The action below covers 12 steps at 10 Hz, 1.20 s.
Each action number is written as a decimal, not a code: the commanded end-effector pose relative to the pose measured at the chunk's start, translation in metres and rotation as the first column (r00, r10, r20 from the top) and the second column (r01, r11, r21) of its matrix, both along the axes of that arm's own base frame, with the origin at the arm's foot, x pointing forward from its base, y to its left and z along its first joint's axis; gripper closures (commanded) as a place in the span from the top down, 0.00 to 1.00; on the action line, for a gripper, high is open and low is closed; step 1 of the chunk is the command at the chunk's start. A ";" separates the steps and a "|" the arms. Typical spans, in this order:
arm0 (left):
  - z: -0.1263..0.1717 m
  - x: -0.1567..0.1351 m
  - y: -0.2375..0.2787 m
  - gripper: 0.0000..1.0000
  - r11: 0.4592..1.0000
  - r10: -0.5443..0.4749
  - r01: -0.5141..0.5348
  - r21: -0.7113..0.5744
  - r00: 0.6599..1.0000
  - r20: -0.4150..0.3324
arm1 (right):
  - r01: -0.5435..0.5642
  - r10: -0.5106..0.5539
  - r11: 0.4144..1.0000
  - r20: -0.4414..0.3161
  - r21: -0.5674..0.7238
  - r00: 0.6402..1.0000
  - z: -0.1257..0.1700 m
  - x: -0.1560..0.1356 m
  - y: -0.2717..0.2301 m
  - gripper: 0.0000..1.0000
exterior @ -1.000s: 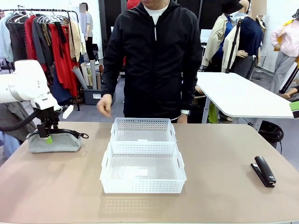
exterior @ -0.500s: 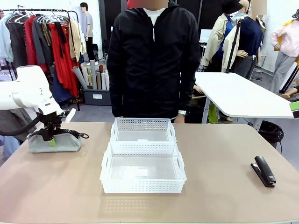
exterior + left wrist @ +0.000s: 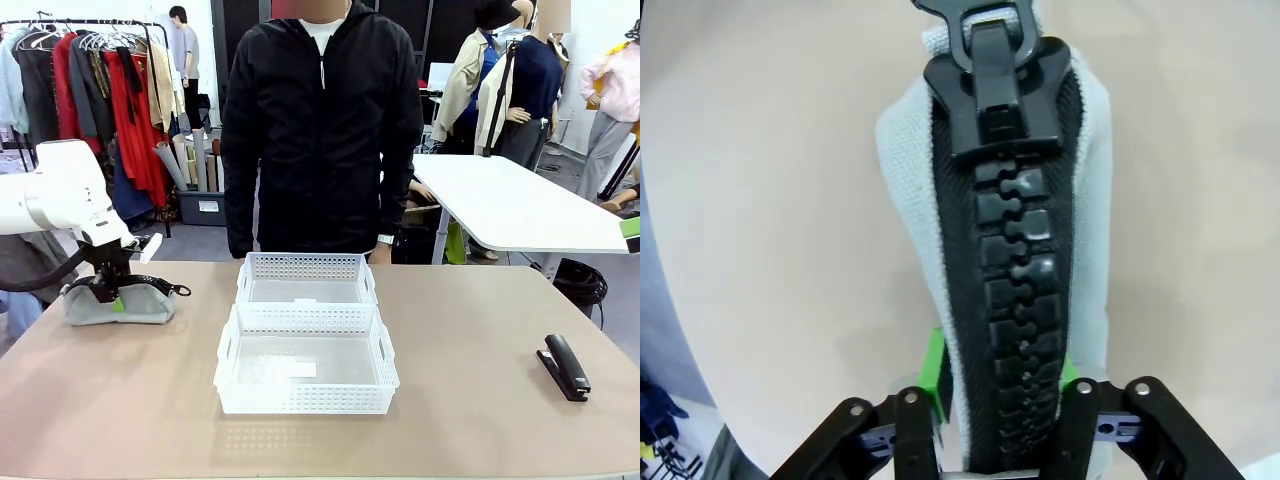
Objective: Distribute items into two baskets.
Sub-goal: Pick up the Pencil pouch that the person points to.
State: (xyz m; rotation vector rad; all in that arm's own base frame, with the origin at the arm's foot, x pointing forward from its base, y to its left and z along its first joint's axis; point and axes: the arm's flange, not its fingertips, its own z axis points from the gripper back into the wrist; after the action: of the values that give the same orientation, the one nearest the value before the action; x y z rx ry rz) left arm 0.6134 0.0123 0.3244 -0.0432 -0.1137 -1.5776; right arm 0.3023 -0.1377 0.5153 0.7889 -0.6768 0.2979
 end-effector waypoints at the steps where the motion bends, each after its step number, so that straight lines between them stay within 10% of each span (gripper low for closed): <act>1: 0.001 -0.006 0.000 0.00 1.000 0.006 -0.006 -0.018 1.000 0.003 | -0.007 0.007 1.000 0.013 0.014 1.000 0.002 0.001 0.001 1.00; 10: 0.002 0.000 0.000 0.00 1.000 0.001 -0.001 -0.001 1.000 -0.002 | -0.007 0.007 1.000 0.013 0.014 1.000 0.002 0.001 0.001 1.00; 12: 0.051 -0.012 -0.010 0.00 1.000 -0.014 0.014 0.022 1.000 0.003 | -0.007 0.007 1.000 0.013 0.014 1.000 0.002 0.001 0.001 1.00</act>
State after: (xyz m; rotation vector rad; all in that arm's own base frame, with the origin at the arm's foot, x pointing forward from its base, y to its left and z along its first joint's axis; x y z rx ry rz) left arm 0.6110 0.0079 0.3479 -0.0338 -0.1166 -1.5889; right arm 0.3023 -0.1377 0.5152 0.7890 -0.6767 0.2978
